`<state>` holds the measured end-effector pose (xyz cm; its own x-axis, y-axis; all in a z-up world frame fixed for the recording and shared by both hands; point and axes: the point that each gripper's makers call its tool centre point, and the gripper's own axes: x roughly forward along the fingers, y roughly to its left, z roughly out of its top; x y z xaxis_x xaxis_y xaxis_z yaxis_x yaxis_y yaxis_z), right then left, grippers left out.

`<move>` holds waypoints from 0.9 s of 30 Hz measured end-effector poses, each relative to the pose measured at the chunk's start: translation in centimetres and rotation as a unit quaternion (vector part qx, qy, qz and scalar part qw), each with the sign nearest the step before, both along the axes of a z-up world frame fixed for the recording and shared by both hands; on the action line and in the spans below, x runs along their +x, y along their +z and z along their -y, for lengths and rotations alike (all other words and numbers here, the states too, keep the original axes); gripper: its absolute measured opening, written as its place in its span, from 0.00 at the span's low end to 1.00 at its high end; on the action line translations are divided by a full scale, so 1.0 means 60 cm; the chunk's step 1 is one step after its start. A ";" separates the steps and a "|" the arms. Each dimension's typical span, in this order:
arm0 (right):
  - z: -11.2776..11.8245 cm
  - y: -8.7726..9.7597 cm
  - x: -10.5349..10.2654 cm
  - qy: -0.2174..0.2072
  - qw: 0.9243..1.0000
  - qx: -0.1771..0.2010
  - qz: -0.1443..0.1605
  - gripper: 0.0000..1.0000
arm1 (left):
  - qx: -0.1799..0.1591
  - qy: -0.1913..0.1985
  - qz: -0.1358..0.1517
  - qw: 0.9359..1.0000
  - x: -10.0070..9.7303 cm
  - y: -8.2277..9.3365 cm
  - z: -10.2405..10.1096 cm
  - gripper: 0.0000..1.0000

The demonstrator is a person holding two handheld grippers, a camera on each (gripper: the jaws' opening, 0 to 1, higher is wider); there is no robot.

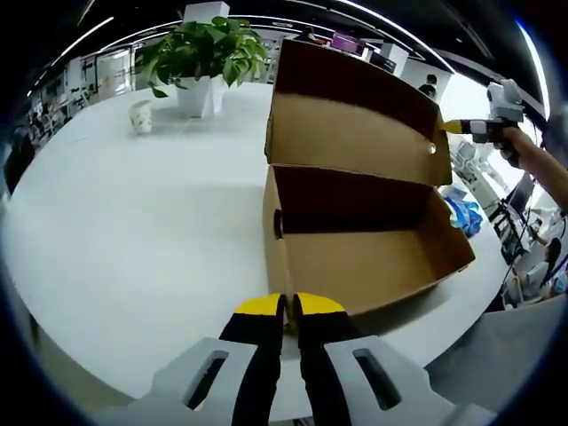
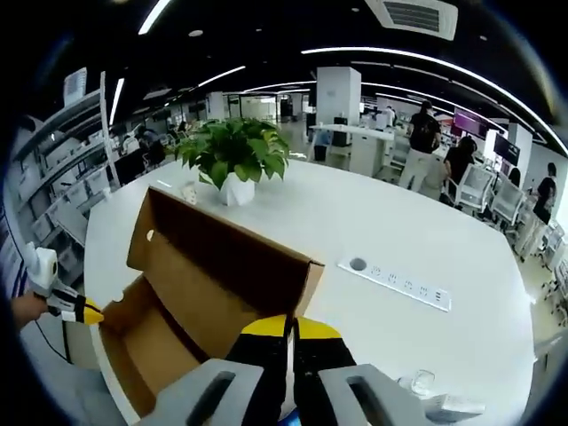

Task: Operate the shoe box by opening the lid, removing the specified soft item, and placing it in the target area until the item is outside and the box remains undamaged.

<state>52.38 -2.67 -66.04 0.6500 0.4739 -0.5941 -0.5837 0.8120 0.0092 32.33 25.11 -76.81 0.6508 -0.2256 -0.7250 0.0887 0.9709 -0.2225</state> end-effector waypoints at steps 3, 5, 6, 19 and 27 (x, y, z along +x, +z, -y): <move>0.000 0.007 -0.017 0.002 1.000 0.002 0.008 0.00 | 0.000 -0.001 0.000 1.000 0.000 0.000 0.000 0.02; 0.000 0.011 -0.029 0.004 1.000 0.002 0.015 0.00 | 0.000 -0.002 0.000 1.000 0.000 0.000 0.000 0.02; 0.000 0.012 -0.032 0.005 1.000 0.002 0.017 0.00 | 0.001 -0.002 0.001 1.000 0.000 0.000 0.000 0.02; 0.004 0.023 -0.075 0.007 0.999 0.013 0.036 0.00 | -0.002 -0.006 0.004 1.000 0.003 -0.001 -0.002 0.03; 0.005 0.023 -0.106 0.007 0.999 0.015 0.043 0.00 | 0.000 -0.010 0.005 1.000 0.002 0.000 -0.001 0.03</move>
